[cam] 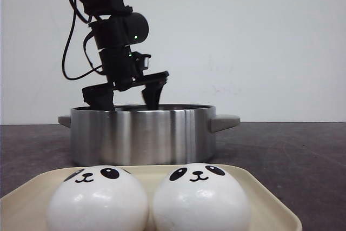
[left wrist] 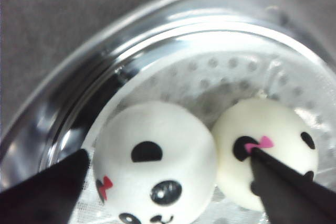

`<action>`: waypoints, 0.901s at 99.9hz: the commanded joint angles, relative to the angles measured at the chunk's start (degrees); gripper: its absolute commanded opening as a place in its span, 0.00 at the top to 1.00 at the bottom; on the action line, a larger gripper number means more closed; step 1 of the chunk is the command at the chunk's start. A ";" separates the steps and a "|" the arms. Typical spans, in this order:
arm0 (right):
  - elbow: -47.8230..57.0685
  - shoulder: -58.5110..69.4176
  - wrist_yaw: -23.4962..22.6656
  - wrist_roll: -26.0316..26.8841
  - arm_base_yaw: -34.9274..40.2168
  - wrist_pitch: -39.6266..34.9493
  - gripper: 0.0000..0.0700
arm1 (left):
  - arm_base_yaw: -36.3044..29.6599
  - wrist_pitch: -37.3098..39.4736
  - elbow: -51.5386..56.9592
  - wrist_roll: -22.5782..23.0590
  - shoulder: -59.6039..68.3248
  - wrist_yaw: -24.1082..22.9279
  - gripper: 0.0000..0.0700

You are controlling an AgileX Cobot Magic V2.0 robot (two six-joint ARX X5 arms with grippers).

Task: Steam buns
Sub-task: 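Carry the grasped bun with the left gripper into the pot and release, then lower the right gripper onto a bun nearer the robot on the tray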

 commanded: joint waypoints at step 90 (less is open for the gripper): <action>-40.17 4.31 -22.84 11.37 0.46 17.57 1.00 | -3.87 -14.45 23.76 -2.03 -33.38 -3.52 0.03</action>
